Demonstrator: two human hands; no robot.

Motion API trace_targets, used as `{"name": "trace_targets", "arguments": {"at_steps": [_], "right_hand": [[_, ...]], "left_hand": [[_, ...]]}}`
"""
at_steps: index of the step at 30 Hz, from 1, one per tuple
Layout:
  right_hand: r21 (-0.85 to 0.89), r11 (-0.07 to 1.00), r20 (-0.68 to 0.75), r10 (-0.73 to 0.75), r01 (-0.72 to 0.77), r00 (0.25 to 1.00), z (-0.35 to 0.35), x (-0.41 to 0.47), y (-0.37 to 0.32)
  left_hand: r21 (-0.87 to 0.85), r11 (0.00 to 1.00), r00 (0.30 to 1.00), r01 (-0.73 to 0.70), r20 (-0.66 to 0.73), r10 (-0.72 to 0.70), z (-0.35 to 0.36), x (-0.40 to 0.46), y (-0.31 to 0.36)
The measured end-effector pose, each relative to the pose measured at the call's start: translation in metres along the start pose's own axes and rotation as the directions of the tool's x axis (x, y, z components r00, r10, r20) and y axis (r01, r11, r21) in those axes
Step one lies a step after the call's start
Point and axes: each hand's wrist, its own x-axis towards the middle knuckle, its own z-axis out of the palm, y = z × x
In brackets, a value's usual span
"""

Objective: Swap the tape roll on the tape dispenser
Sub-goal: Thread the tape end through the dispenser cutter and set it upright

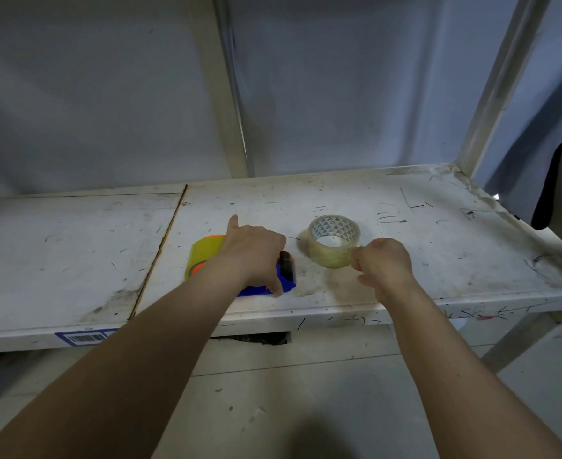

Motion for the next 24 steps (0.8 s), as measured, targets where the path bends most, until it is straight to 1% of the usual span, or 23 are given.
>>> {"name": "trace_targets", "arguments": {"at_steps": [3,5,7,9,12,15,18,20,21,24], "right_hand": [[0.015,0.998,0.008,-0.058,0.058,0.998,0.001,-0.007,-0.007],[0.084,0.994,0.05,-0.072,0.067,0.996,0.003,-0.01,-0.011],[0.167,0.986,0.14,-0.032,0.009,0.99,0.005,-0.013,-0.013],[0.225,0.972,0.236,0.02,-0.075,0.972,0.007,-0.017,-0.016],[0.293,0.942,0.324,0.062,-0.163,0.944,0.012,-0.025,-0.023],[0.323,0.929,0.389,0.045,-0.182,0.92,0.017,-0.031,-0.025],[0.355,0.925,0.396,-0.018,-0.135,0.918,0.019,-0.033,-0.024],[0.342,0.937,0.373,-0.063,-0.074,0.926,0.02,-0.033,-0.023],[0.33,0.942,0.373,-0.065,-0.067,0.925,0.021,-0.033,-0.022],[0.272,0.952,0.438,0.005,-0.138,0.899,0.027,-0.034,-0.021]], "left_hand": [[-0.182,0.983,0.994,-0.002,-0.11,-0.018,-0.008,-0.01,-0.013],[-0.367,0.929,0.979,-0.034,-0.201,-0.043,-0.013,-0.017,-0.021],[-0.561,0.826,0.967,-0.065,-0.238,-0.085,-0.016,-0.022,-0.028],[-0.694,0.715,0.963,-0.09,-0.243,-0.115,-0.015,-0.024,-0.032],[-0.862,0.491,0.967,-0.127,-0.218,-0.133,-0.013,-0.027,-0.036],[-0.94,0.301,0.97,-0.16,-0.206,-0.126,-0.01,-0.027,-0.036],[-0.97,0.16,0.971,-0.18,-0.202,-0.13,-0.008,-0.025,-0.038],[-0.978,0.099,0.973,-0.184,-0.195,-0.122,-0.007,-0.024,-0.038],[-0.98,0.079,0.974,-0.185,-0.194,-0.117,-0.006,-0.024,-0.037],[-0.979,0.04,0.974,-0.201,-0.204,-0.101,-0.004,-0.023,-0.032]]}}
